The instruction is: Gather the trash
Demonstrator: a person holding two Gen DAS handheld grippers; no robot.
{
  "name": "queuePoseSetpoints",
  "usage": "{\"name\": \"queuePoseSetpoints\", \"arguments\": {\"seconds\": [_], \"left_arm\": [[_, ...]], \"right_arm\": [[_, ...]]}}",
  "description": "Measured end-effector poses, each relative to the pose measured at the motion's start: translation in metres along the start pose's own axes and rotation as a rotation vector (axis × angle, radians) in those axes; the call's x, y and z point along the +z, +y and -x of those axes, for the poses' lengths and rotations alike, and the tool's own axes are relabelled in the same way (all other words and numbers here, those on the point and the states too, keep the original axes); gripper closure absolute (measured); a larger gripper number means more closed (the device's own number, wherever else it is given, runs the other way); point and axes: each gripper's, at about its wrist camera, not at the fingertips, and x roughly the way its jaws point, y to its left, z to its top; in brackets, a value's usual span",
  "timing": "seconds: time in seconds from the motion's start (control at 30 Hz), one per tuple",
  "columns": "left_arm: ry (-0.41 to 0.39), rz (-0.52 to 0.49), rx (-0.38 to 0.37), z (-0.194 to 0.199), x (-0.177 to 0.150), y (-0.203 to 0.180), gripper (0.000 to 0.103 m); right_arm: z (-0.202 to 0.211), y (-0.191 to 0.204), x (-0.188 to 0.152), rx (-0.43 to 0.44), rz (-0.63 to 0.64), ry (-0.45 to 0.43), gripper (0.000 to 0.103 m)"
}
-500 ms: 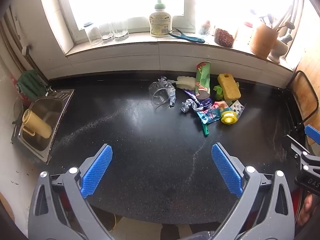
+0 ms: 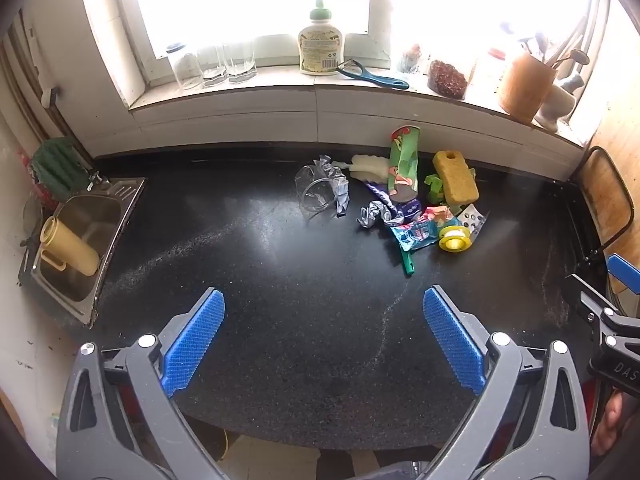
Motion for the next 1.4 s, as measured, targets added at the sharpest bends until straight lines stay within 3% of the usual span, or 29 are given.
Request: {"name": "queuePoseSetpoints", "arguments": {"seconds": [1.4], "left_arm": [[0.011,-0.003,-0.017,0.0012,-0.0078,-0.0015,0.006]], "right_arm": [[0.0052,-0.0026,-0.0006,-0.002,-0.010,-0.008,0.007]]}}
